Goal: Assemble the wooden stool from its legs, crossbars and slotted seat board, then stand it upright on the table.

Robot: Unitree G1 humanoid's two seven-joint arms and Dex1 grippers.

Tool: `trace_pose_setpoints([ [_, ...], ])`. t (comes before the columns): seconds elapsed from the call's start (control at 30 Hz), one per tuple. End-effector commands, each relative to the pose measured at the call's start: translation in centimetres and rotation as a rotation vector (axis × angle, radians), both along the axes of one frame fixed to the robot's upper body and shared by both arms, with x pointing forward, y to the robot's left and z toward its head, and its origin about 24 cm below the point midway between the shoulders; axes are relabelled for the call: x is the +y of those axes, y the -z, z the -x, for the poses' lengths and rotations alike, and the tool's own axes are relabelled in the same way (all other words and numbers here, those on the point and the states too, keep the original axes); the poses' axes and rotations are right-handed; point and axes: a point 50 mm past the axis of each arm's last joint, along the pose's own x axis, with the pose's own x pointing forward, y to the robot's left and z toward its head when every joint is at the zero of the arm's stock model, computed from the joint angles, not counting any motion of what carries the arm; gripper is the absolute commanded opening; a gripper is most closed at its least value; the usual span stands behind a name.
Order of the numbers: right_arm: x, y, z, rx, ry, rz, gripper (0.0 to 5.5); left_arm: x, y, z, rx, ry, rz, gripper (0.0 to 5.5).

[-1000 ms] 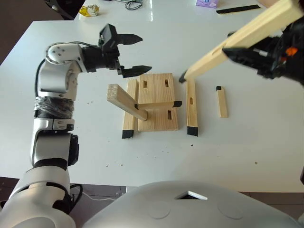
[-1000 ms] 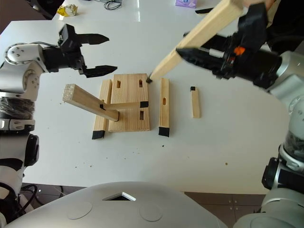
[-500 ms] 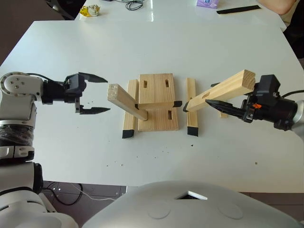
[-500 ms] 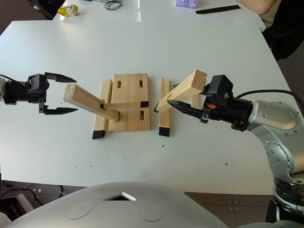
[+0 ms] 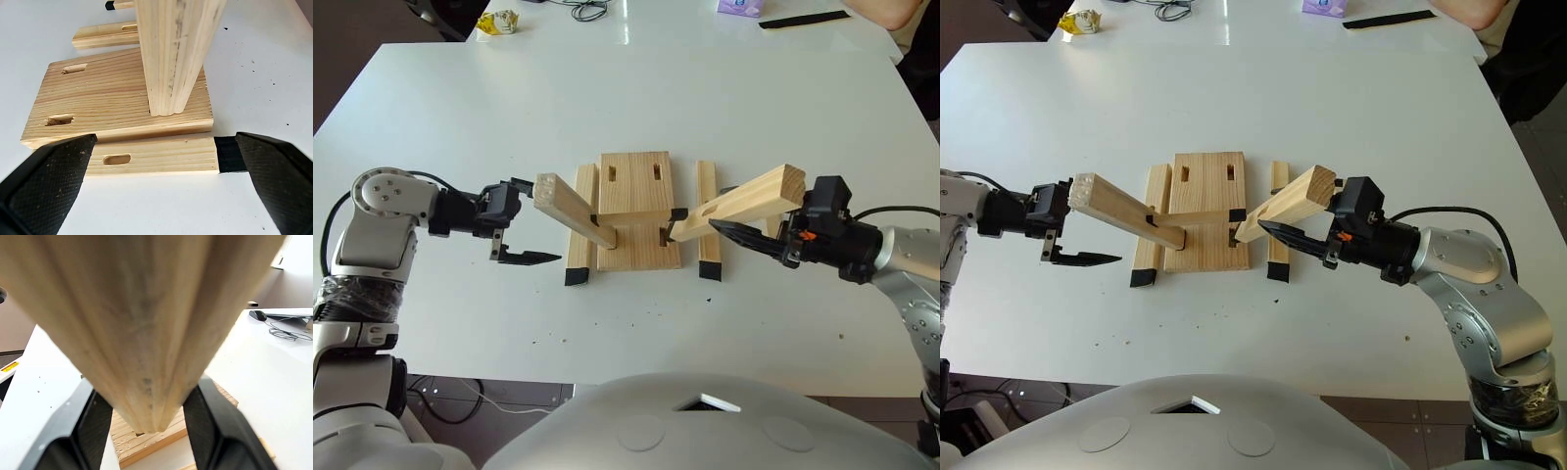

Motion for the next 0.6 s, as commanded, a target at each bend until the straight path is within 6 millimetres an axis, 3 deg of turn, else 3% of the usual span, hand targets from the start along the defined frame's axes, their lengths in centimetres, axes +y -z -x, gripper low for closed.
trace_pose_setpoints([
  [0.03, 0.5, 0.0, 0.1, -0.014, -0.021, -0.003, 2.02, -0.9, -0.3, -0.4, 0.004, 0.038, 0.007, 5.26],
  [0.6, 0.8, 2.0, 0.3, -0.016, -0.051, 0.068, 2.02, -2.9, -1.2, -0.7, 0.051, 0.096, 0.059, 5.26],
])
